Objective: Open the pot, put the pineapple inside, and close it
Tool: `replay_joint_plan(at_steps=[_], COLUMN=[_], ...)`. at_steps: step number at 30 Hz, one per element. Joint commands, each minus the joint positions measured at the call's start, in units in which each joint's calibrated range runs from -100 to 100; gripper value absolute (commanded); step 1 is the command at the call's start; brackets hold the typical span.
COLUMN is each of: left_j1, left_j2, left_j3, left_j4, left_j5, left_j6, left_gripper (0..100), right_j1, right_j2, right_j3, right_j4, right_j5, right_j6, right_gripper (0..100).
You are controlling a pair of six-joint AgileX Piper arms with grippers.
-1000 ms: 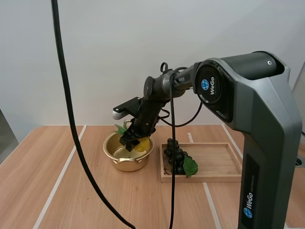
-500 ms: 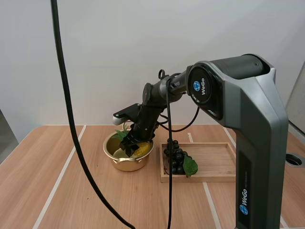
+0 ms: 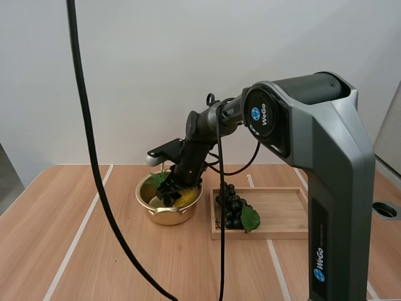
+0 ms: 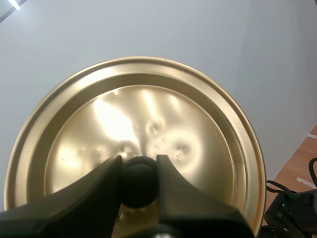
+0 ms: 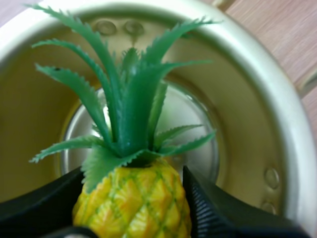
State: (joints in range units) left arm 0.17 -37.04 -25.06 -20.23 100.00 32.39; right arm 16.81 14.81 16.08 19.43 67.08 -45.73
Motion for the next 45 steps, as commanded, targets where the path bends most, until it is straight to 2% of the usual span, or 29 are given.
replay_joint_plan(at_steps=[1, 2, 3, 20, 36, 40, 45], left_j1=[-0.13, -0.13, -0.13, -0.13, -0.13, -0.13, -0.13], left_j2=[0.1, 0.1, 0.1, 0.1, 0.1, 0.1, 0.1], left_j3=[-0.2, -0.2, -0.2, -0.2, -0.2, -0.2, -0.2], left_j4=[-0.1, -0.1, -0.1, -0.1, -0.1, -0.1, -0.1], left_j5=[-0.7, -0.7, -0.7, -0.7, -0.7, -0.7, -0.7], left_j6=[-0.4, -0.4, -0.4, -0.4, -0.4, -0.4, -0.4], left_gripper=[0, 0, 0, 0, 0, 0, 0], right_j1=[0.3, 0.3, 0.3, 0.3, 0.3, 0.3, -0.9], right_j2=[-0.1, -0.1, -0.1, -1.4, -15.4, -20.7, -28.6], right_j3=[0.4, 0.4, 0.4, -0.8, -4.2, -4.2, -4.2], right_j4=[-0.7, -0.7, -0.9, -1.0, -1.1, -3.4, -10.5], right_j5=[0.8, 1.0, 1.0, -4.2, 0.2, 0.2, 0.2], right_j6=[-0.5, -0.5, -0.5, -0.5, -0.5, 0.7, 5.7], right_gripper=[73, 90, 100, 100, 100, 100, 100])
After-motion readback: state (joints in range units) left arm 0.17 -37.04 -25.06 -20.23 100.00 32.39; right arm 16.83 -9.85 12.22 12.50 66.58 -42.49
